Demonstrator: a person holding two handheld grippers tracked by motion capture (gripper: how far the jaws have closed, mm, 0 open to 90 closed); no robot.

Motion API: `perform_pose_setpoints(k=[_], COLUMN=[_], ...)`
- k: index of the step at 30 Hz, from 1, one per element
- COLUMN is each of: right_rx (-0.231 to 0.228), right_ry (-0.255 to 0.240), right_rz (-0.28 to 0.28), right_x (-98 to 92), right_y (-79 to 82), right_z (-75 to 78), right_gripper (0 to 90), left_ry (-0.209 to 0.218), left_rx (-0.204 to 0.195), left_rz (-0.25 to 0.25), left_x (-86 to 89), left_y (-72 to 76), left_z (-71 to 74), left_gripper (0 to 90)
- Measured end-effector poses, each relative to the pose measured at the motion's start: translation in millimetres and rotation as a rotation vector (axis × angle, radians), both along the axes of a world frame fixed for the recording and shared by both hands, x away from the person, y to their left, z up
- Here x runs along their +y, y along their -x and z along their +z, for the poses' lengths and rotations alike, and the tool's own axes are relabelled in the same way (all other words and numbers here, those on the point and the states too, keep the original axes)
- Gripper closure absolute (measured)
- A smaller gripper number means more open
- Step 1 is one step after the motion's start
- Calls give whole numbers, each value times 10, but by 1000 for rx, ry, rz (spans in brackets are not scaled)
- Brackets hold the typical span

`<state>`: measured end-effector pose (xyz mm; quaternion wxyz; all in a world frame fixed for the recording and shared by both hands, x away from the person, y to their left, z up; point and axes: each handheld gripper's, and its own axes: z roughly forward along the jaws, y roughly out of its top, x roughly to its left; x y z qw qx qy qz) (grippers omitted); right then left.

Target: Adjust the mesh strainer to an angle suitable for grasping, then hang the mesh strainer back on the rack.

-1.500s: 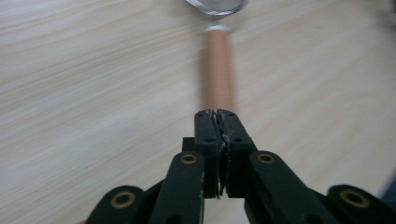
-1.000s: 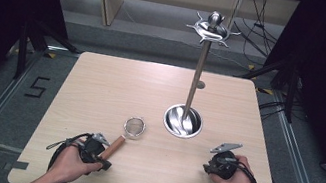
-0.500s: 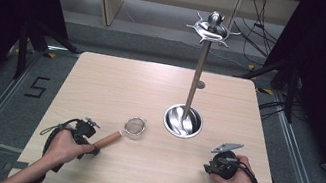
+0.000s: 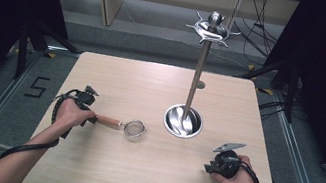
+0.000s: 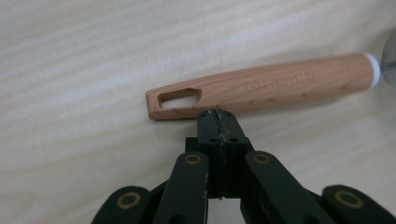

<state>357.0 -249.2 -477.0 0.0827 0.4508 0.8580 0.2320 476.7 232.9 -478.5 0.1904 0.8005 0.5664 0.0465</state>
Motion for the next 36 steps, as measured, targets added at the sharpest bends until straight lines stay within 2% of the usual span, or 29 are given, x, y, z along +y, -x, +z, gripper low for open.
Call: perform_pose_setpoints(k=[3, 4, 7, 10, 11, 12, 13, 14, 15, 16, 17, 18, 21, 22, 23, 25, 27, 28, 29, 32, 33, 35, 36], right_rx=[-4, -7, -13, -13, -13, -25, -25, -10, -10, -38, -39, -37, -33, -46, -46, -43, -41, -46, -22, -25, -38, -22, -25], right_ry=[-3, -5, -10, -18, -18, -17, -17, -19, -19, -8, -11, -7, -13, -12, -12, -12, -11, -7, -10, -7, 1, -4, 0], right_rz=[5, 4, 10, 15, 15, 29, 29, 12, 12, 35, 42, 49, 50, 73, 73, 81, 83, 81, 56, 56, 65, 53, 57], right_x=[-17, -19, -21, -16, -16, -19, -19, 3, 3, -2, 26, 36, 64, 71, 71, 72, 68, 64, 72, 76, 82, 104, 110], right_y=[-6, -5, -3, 6, 6, 3, 3, 7, 7, -19, -39, -49, -59, -72, -72, -72, -74, -76, -55, -44, -35, -23, -25], right_z=[-13, -9, 6, 13, 13, 9, 9, 31, 31, 23, 30, 29, 33, 24, 24, 18, 18, 15, 27, 31, 28, 38, 29], right_gripper=[690, 690, 688, 686, 686, 682, 682, 679, 679, 678, 675, 675, 674, 674, 674, 671, 670, 669, 666, 665, 663, 662, 661], left_ry=[8, 20, 26, 21, 20, 10, 10, 38, 38, 72, 141, 167, 159, 162, 162, 154, 160, 178, 169, 165, 154, 151, 167], left_rx=[-6, 3, -5, -23, -36, -62, -62, -60, -60, -62, -39, -37, -24, 4, 4, 20, 16, 11, 14, 14, 24, 34, 53], left_rz=[28, 70, 95, 116, 142, 178, 178, 230, 230, 262, 333, 348, 344, 328, 328, 347, 356, 368, 384, 387, 386, 391, 408], left_x=[-25, -55, -76, -88, -95, -80, -80, -53, -53, -42, -43, -57, -115, -181, -181, -257, -278, -299, -322, -354, -360, -357, -344], left_y=[-78, -138, -213, -224, -219, -187, -187, -159, -159, -143, -124, -113, -98, -92, -92, -103, -115, -123, -122, -143, -148, -156, -168], left_z=[-8, 3, 8, 16, 32, 82, 82, 152, 152, 178, 209, 204, 168, 120, 120, 74, 63, 56, 74, 57, 48, 14, -7], left_gripper=[878, 873, 850, 735, 735, 627, 587, 545, 495, 495, 412, 382, 346, 346, 346, 345, 341, 341, 340, 317, 312, 302, 289])
